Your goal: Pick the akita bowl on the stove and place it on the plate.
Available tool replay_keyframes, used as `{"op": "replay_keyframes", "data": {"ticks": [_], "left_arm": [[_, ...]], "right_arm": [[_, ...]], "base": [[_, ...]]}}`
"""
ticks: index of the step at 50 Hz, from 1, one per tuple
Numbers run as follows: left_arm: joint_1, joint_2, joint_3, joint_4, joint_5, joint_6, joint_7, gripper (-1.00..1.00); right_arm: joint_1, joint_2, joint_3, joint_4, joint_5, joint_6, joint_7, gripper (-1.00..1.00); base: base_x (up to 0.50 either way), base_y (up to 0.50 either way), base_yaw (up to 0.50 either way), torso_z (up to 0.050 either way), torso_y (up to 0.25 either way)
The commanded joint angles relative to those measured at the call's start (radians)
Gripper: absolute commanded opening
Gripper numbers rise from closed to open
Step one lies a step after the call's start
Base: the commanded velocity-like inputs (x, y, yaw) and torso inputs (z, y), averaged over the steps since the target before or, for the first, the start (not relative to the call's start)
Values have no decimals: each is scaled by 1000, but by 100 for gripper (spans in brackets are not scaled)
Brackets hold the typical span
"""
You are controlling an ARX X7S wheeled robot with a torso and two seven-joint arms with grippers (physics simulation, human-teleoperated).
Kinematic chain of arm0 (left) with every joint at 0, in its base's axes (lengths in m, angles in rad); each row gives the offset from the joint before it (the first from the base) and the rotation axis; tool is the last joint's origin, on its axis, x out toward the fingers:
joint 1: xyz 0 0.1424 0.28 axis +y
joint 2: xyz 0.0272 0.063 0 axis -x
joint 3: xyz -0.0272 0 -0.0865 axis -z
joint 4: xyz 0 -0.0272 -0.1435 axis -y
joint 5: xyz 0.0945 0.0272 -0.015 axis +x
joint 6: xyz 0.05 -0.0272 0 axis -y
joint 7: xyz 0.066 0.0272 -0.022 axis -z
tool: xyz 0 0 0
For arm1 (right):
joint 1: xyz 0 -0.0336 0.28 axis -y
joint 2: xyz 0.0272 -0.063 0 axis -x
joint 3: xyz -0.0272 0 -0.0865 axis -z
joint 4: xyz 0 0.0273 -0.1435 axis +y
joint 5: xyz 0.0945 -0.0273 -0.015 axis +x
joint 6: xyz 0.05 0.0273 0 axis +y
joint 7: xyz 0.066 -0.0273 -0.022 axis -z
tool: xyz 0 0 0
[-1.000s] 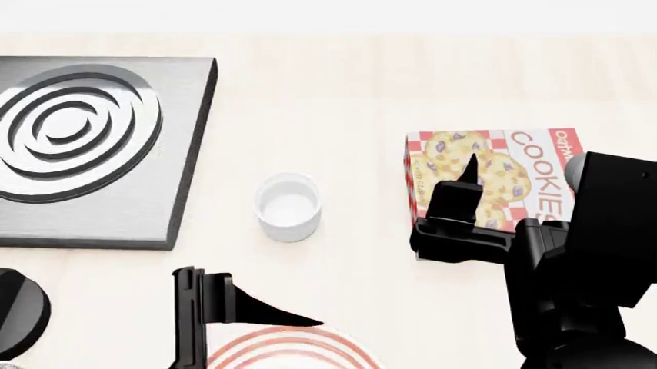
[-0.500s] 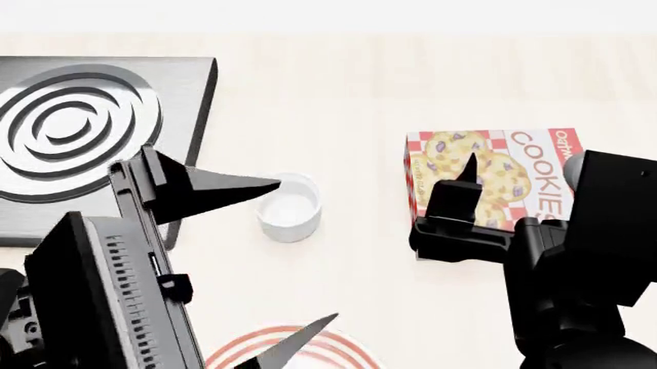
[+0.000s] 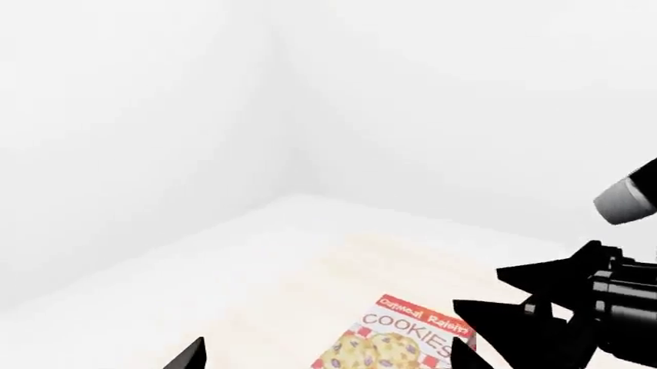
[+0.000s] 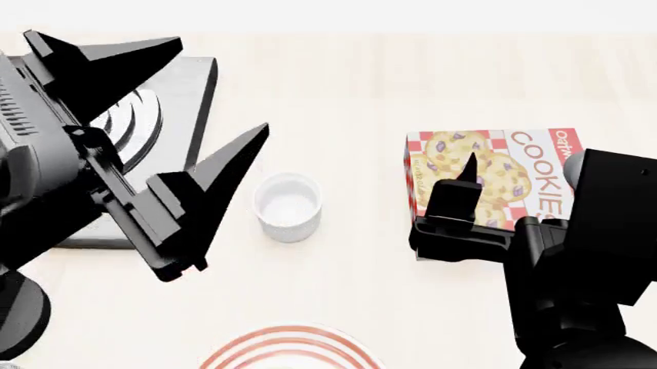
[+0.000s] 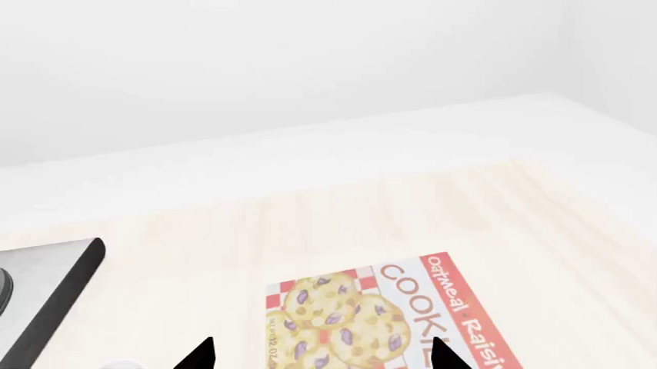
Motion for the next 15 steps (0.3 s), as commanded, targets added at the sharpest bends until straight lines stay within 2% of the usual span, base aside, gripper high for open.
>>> {"op": "replay_keyframes", "data": {"ticks": [1, 15], "left_arm": [[-15, 6, -77, -49, -73, 3, -49, 100], [7, -4, -123, -76, -102, 26, -68, 100]], "right_arm": [[-1, 4, -2, 3, 4, -5, 2, 100], [2, 6, -7, 6, 9, -8, 8, 100]], "base": [[0, 0, 0, 0, 0], [0, 0, 0, 0, 0]]}}
